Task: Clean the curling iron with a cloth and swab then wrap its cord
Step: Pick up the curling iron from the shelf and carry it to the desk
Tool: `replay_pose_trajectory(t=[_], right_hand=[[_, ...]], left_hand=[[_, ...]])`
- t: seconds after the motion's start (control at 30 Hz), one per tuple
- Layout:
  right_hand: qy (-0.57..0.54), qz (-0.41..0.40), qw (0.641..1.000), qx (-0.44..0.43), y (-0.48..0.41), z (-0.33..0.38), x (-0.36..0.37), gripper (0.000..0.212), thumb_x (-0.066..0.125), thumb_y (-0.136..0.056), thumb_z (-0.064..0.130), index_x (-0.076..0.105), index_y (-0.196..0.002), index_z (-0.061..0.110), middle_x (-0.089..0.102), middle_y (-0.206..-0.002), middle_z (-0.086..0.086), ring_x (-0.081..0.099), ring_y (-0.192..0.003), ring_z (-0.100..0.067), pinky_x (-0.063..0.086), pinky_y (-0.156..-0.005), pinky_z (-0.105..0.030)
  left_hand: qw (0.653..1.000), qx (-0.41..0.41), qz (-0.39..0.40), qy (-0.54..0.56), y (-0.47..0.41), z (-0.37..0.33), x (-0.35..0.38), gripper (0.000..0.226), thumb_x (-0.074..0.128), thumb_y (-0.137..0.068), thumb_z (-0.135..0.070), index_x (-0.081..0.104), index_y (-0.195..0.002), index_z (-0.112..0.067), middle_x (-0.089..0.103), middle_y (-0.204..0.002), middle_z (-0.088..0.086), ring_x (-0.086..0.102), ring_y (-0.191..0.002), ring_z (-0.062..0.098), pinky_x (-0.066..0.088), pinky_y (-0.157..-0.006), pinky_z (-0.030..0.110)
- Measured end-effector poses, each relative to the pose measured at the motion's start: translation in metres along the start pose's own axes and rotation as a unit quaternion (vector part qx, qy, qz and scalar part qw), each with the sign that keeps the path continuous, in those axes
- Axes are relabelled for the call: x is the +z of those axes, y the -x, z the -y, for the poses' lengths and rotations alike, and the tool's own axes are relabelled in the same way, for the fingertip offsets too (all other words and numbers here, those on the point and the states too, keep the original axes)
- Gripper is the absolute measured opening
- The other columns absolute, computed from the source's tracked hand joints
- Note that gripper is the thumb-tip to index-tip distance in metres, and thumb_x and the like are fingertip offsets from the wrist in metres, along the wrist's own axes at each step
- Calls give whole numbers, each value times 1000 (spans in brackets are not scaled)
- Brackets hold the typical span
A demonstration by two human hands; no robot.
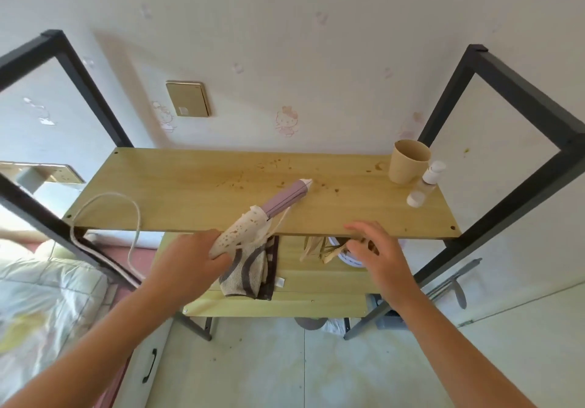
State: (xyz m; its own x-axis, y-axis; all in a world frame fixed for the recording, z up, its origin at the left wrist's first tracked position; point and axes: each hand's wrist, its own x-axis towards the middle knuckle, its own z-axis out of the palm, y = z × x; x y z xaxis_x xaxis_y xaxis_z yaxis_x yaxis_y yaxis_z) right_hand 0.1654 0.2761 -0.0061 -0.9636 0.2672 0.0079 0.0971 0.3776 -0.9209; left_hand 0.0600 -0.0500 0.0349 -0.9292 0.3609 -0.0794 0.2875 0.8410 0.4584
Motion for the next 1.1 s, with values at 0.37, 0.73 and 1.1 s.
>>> replay_pose_trajectory(t=[0.37, 0.73, 1.1], right_hand=[[-62, 80, 985, 140, 161, -78, 71, 46, 58, -82, 55, 65, -126, 43, 64, -134, 18, 54, -130, -3, 40, -112, -36], [-86, 140, 969, 182, 183, -83, 132, 48, 58, -81, 53, 68, -126, 37, 67, -131, 18, 58, -126, 2, 43, -102, -25], [-90, 328, 933, 122, 116, -76, 151, 43, 60, -85, 49, 69, -124, 35, 68, -132, 10, 58, -130, -7, 42, -108, -35]], left_hand=[[982, -167, -34, 76, 178, 93, 80, 22, 73, -85, -17, 58, -70, -19, 57, -50, 2, 56, -43, 22, 44, -43, 33], [932, -305, -60, 185, 255, 137, 139, 30, 68, -85, -14, 49, -62, -19, 45, -47, -8, 38, -40, 7, 33, -43, 27], [854, -441, -149, 232, 304, 96, 128, 28, 64, -87, -14, 47, -65, -11, 40, -50, -7, 32, -44, 6, 28, -49, 29]])
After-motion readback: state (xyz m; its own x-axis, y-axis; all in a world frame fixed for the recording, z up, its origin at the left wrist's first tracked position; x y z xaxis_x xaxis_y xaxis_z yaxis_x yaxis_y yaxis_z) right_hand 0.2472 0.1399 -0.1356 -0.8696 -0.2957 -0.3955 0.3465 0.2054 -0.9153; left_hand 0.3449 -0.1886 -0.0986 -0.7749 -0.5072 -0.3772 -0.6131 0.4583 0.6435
